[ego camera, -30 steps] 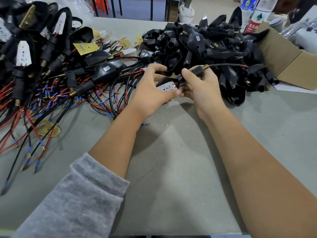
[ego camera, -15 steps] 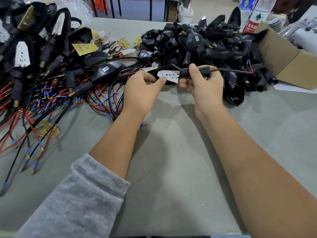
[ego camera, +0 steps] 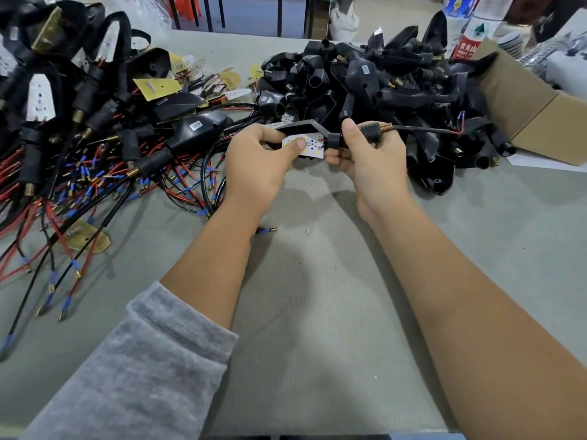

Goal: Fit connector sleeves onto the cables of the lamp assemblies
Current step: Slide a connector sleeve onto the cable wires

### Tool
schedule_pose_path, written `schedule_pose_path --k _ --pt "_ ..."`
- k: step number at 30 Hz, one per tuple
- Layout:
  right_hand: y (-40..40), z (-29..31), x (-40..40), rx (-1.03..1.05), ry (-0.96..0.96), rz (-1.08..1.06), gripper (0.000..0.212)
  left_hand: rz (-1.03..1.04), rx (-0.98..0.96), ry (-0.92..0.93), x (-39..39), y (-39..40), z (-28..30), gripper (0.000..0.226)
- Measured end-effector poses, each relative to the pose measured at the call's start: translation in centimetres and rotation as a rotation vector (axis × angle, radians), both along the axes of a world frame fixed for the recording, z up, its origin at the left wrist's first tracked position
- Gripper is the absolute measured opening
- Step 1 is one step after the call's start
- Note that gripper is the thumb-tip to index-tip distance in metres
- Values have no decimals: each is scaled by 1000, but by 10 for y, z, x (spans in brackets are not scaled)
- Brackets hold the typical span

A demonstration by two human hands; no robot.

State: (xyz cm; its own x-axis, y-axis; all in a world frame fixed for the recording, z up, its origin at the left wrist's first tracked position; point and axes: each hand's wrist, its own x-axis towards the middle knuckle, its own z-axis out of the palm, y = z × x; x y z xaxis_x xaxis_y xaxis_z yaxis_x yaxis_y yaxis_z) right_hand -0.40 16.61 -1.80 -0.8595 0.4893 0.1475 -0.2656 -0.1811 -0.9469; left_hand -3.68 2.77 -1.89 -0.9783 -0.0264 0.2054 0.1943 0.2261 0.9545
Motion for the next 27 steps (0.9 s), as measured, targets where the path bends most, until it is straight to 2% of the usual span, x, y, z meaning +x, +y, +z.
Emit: schedule_pose_path --k 11,22,27 --pt "4 -1 -2 -10 -92 17 15 9 -192 161 -1 1 -8 22" --pt "5 4 3 -80 -98 56 13 -29 -246 91 -2 1 -10 25" --pt "7 4 3 -35 -83 158 22 -51 -307 124 -2 2 -11 27"
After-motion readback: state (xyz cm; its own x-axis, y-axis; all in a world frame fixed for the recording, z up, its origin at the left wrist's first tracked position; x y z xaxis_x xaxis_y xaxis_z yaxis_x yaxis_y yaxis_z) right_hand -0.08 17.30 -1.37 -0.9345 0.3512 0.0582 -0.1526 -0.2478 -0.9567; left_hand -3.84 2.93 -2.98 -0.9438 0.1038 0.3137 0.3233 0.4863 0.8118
